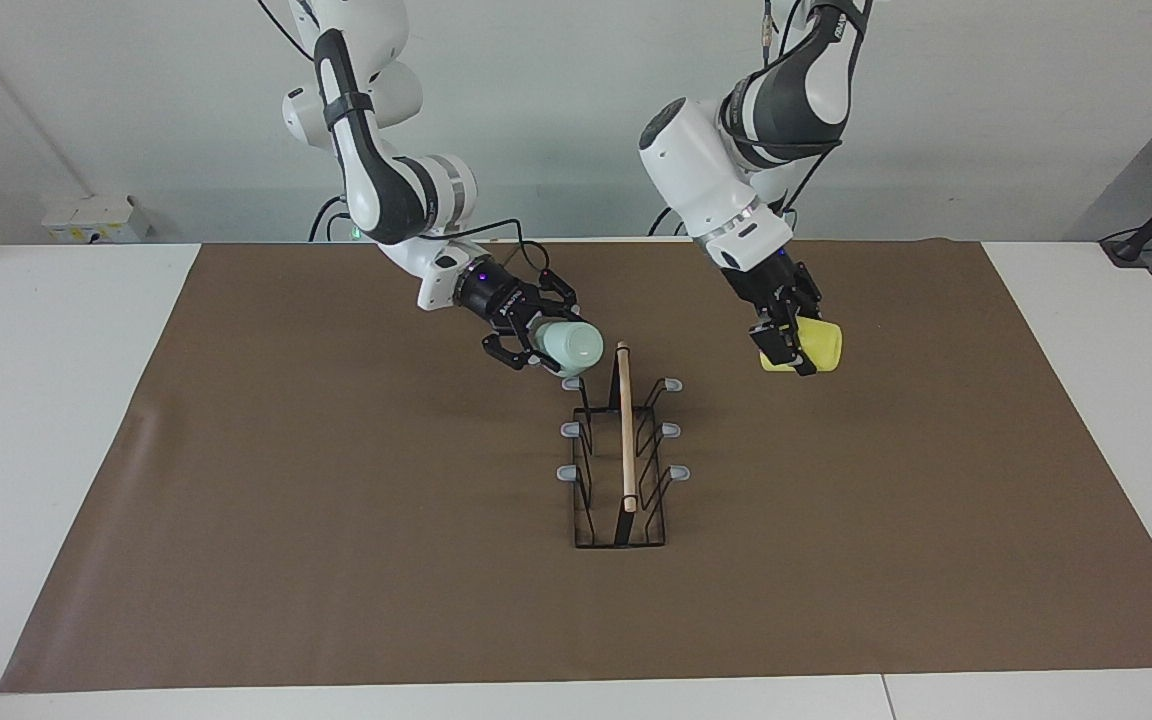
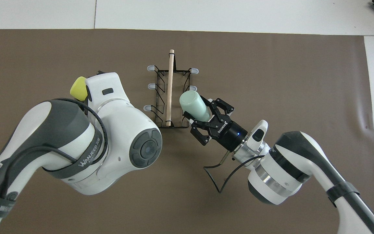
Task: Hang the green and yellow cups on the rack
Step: 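Carry both cups to the rack pegs with both grippers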
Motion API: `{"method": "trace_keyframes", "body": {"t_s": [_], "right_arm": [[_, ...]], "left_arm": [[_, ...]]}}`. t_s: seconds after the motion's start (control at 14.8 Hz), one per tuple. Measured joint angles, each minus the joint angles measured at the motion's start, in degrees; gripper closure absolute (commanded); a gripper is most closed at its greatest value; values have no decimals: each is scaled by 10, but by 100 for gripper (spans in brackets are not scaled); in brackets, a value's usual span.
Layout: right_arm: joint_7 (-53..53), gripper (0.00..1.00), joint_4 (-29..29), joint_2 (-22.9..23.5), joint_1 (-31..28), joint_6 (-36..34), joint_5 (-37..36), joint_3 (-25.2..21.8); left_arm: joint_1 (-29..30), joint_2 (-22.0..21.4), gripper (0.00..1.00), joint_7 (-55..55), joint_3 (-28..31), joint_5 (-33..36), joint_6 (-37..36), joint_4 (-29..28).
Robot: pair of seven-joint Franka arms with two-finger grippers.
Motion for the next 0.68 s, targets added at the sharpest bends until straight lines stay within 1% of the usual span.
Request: {"method": "trace_keyframes", "body": {"t_s": [0.2,0.41,0.68], "right_arm": [[0,100,13,10,3,0,0,0],[0,100,18,15,8,0,0,0],[0,100,19,21,10,9,0,0]], "left_arm": [[-2,0,100,-46,-25,44,-13,-3],[-8,2,100,-74,-48,73,-30,-10],[-35,13,100,-112,-56,133,-61,-24]]}}
